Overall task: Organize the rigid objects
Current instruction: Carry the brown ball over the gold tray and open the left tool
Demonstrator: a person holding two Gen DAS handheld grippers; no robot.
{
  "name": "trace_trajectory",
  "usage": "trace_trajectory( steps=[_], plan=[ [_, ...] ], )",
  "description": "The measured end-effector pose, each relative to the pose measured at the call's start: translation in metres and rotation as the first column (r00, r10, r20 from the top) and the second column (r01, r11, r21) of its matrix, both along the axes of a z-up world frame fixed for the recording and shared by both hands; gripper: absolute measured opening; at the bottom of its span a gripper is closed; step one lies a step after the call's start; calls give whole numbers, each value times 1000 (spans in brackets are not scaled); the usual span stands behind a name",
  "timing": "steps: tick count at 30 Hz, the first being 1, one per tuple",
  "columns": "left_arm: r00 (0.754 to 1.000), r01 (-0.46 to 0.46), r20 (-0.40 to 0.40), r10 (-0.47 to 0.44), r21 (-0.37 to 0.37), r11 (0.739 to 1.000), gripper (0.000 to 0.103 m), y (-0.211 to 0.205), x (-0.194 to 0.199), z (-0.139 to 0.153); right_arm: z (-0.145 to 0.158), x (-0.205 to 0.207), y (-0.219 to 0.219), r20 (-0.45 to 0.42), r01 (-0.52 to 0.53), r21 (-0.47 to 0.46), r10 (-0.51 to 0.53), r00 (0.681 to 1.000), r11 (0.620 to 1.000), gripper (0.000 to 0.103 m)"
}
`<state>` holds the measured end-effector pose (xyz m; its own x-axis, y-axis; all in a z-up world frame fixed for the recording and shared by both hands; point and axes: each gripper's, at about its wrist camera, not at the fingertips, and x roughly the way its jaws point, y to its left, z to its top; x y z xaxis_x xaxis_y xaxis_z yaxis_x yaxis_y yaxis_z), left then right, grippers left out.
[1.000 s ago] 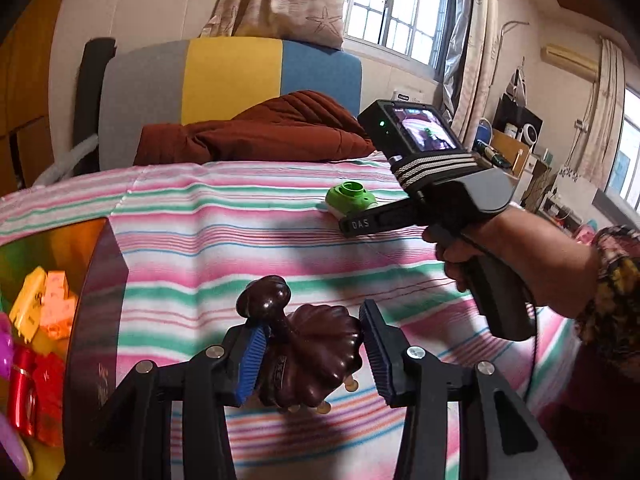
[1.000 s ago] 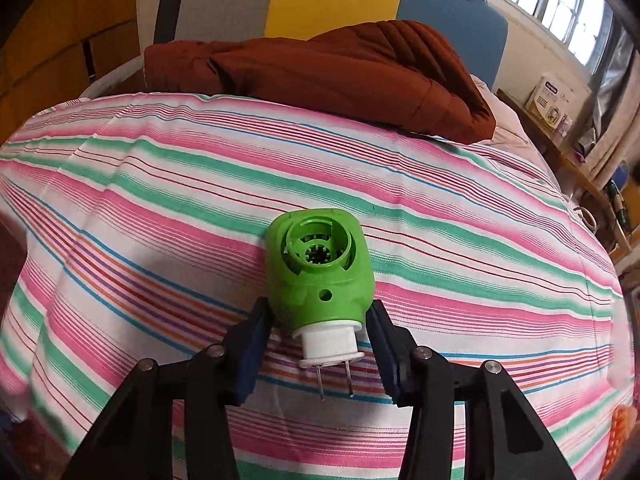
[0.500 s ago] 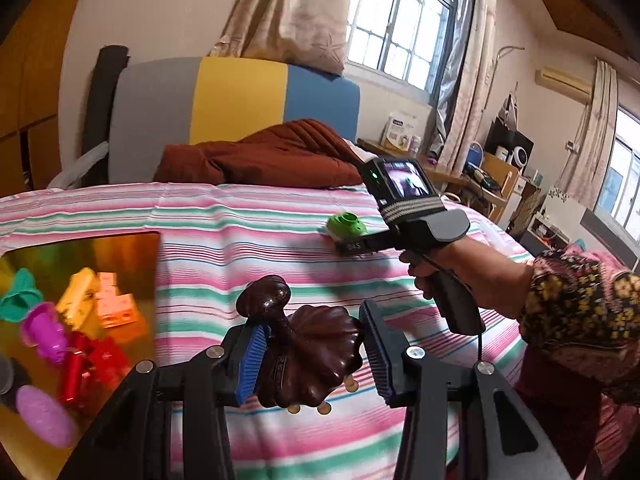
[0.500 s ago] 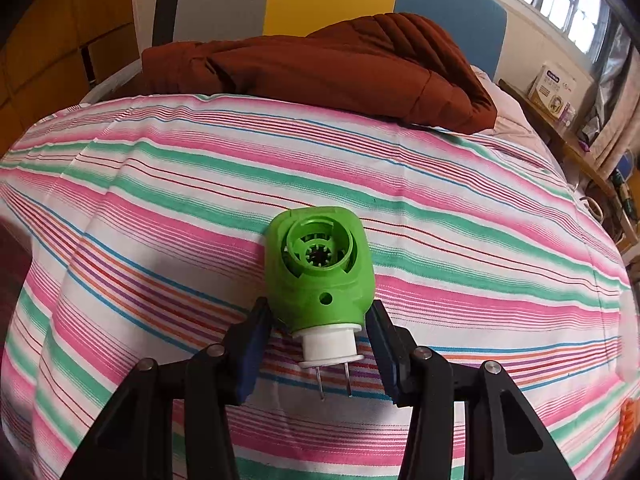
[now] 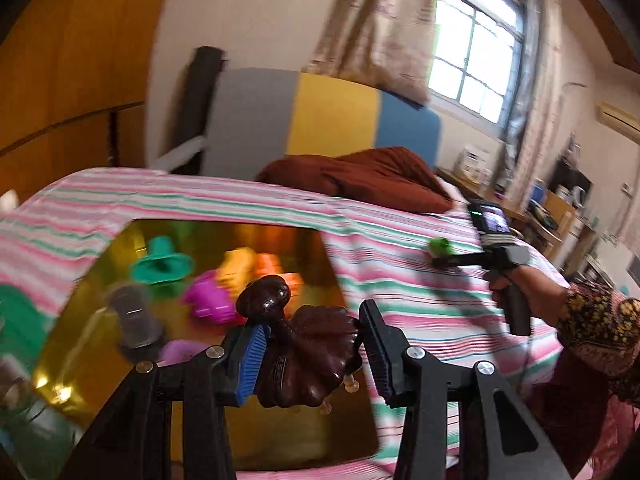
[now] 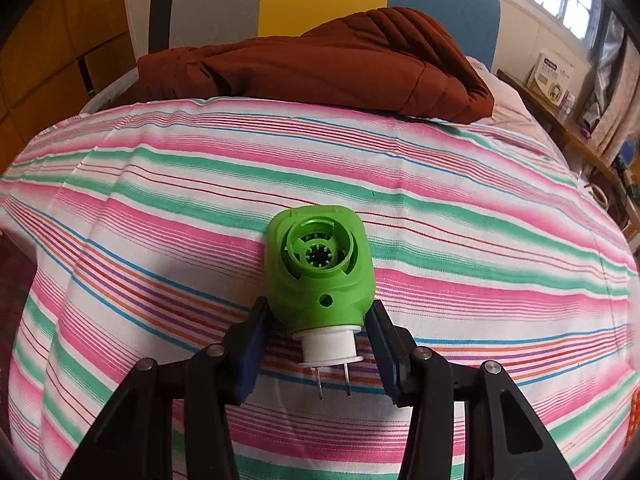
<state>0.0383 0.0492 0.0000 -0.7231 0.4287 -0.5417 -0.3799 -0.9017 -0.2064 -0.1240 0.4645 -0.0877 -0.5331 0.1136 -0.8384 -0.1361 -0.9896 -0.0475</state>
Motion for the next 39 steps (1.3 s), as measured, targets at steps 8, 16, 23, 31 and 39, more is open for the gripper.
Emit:
trace_trajectory(
  steps=[8,16,23,31,39],
  plan=[
    [989,-146,22,147,-47,988,46,-55,-12,-12,0,1,3,-4,11,-38,-11,1000,999,49],
    [962,-246,85,258,-132,960,46,-86,-33,-41,0,3,3,-10,14,-38,-14,1000,999,49],
    [949,-277,103,297,-171,945,46,-97,-44,-56,0,5,3,-17,16,-40,-16,1000,999,49],
    [947,-277,106,304,-212,937,46,-96,-49,-63,-1,5,2,-23,17,-41,-18,1000,999,49],
    [941,-290,118,317,-198,936,48,-91,-45,-60,-1,5,3,-23,9,-42,-10,1000,999,49]
  ],
)
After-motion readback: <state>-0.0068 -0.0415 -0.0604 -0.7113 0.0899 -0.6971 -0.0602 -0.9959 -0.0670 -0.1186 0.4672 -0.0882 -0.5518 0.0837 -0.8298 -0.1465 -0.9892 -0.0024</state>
